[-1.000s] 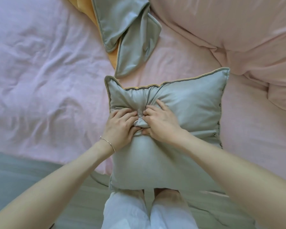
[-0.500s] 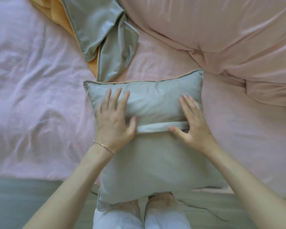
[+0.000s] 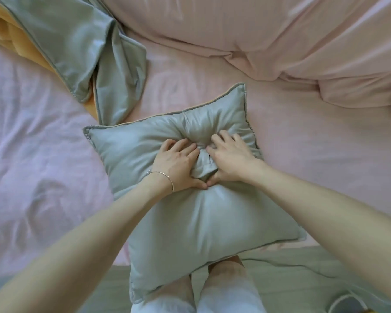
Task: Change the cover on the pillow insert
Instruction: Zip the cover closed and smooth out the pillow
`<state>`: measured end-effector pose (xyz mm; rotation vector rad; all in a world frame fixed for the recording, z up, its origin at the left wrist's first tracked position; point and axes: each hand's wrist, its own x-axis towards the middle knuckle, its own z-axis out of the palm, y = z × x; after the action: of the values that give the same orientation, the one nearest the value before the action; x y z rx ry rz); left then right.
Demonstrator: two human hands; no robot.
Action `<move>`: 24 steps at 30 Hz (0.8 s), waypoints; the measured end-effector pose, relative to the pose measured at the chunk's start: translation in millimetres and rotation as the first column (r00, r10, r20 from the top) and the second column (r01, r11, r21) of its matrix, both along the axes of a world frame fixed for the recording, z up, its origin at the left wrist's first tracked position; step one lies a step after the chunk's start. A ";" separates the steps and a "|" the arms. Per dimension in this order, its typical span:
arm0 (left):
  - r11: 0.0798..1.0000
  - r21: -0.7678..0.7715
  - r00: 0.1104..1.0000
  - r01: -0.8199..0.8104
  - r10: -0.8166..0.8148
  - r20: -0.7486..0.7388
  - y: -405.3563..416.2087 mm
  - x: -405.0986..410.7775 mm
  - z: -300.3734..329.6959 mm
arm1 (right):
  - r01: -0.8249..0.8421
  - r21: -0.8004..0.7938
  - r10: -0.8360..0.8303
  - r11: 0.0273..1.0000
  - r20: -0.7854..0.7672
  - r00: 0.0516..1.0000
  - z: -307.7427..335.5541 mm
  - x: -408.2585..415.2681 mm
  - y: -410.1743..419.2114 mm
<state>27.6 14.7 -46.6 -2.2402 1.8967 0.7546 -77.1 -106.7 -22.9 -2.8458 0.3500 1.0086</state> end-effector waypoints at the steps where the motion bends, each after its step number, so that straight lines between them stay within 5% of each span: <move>1: 0.999 -0.040 1.000 -0.008 0.008 0.004 -0.8 -2.6 -3.2 | 0.010 0.000 -0.010 1.000 0.012 1.000 -5.9 0.8 2.8; 5: 0.975 -0.208 0.997 -0.078 0.074 -0.026 11.6 -9.9 -14.9 | 0.031 -0.002 -0.029 1.000 0.271 0.962 -24.3 -16.1 16.6; 8: 0.931 -0.359 0.997 -0.068 0.070 -0.007 33.2 -21.3 -15.4 | 0.148 0.185 -0.219 0.972 0.465 0.858 -32.0 -47.0 35.3; 14: 0.795 -0.574 0.981 -0.195 0.152 -0.123 57.8 -36.0 10.9 | 0.163 0.448 -0.426 0.879 0.585 0.690 -1.5 -76.5 60.5; 20: 0.938 -0.311 0.974 -0.152 0.089 -0.207 40.1 -17.0 40.3 | 0.239 0.290 -0.364 0.927 0.531 0.766 8.1 -77.3 33.9; 24: 0.927 -0.182 0.922 -0.327 0.271 -0.276 12.7 -3.2 51.5 | 0.326 0.452 -0.492 0.830 0.322 0.809 16.7 -57.5 -4.4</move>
<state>24.4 27.4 5.0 -2.7411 1.8398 0.9418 -134.6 -111.1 -6.2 -2.3823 0.6239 0.3032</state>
